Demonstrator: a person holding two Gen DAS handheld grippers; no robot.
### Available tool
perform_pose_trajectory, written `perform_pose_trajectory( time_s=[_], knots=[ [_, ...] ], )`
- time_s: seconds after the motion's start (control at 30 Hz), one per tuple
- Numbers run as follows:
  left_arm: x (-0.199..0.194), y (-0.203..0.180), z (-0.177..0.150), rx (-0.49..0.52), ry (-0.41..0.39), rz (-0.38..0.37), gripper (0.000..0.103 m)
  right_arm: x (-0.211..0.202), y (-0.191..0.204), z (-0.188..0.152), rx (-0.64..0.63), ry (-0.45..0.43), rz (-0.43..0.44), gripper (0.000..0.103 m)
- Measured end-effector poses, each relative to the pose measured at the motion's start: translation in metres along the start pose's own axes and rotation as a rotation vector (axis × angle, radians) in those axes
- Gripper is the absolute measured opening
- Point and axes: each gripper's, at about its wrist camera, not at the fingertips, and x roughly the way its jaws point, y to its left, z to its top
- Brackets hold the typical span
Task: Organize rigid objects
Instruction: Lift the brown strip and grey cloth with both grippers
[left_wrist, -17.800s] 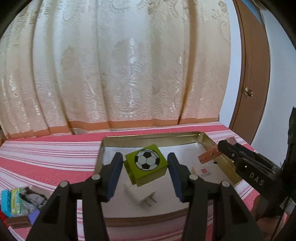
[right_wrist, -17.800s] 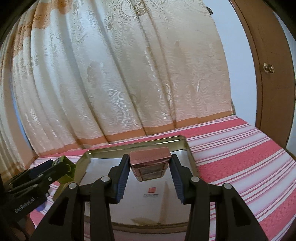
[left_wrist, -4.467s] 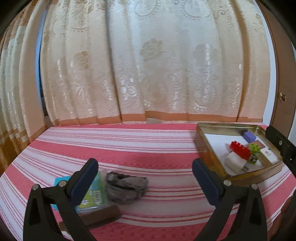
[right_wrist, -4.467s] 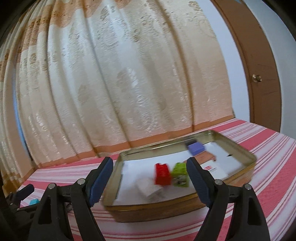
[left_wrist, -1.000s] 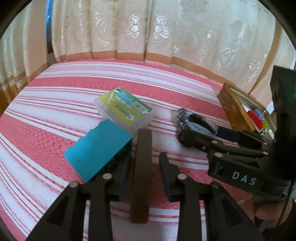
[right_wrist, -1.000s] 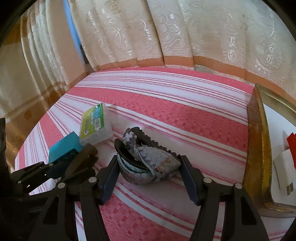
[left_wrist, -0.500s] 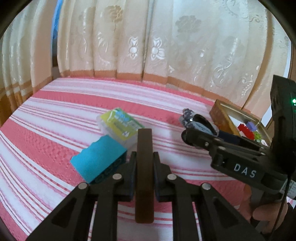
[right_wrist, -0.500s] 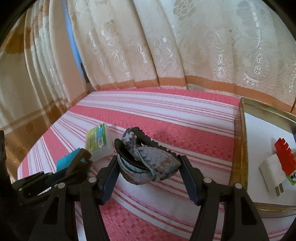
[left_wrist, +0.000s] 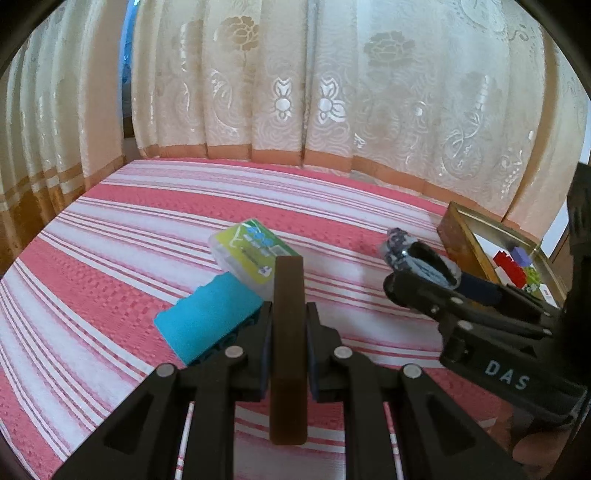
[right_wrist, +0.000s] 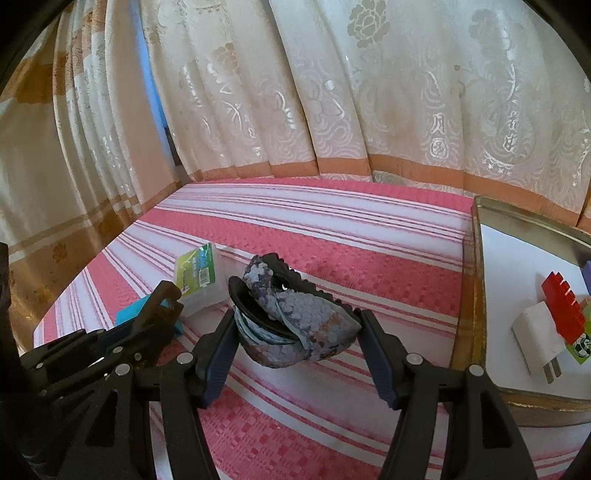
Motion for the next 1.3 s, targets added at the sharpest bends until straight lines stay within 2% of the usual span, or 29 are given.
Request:
perform_pose_trajectory(
  time_s=[0.67, 1.23, 1.3],
  knots=[
    [-0.004, -0.021, -0.004, 0.023, -0.022, 0.028, 0.013, -0.029, -0.012, -0.01, -0.003, -0.051, -0.005, 0.066],
    [0.001, -0.06, -0.004, 0.072, -0.032, -0.021, 0.013, -0.059, -0.046, -0.016, 0.027, -0.116, -0.032, 0.066],
    [0.001, -0.064, -0.004, 0.07, -0.033, -0.027, 0.013, -0.062, -0.05, -0.016, 0.037, -0.123, -0.006, 0.066]
  ],
)
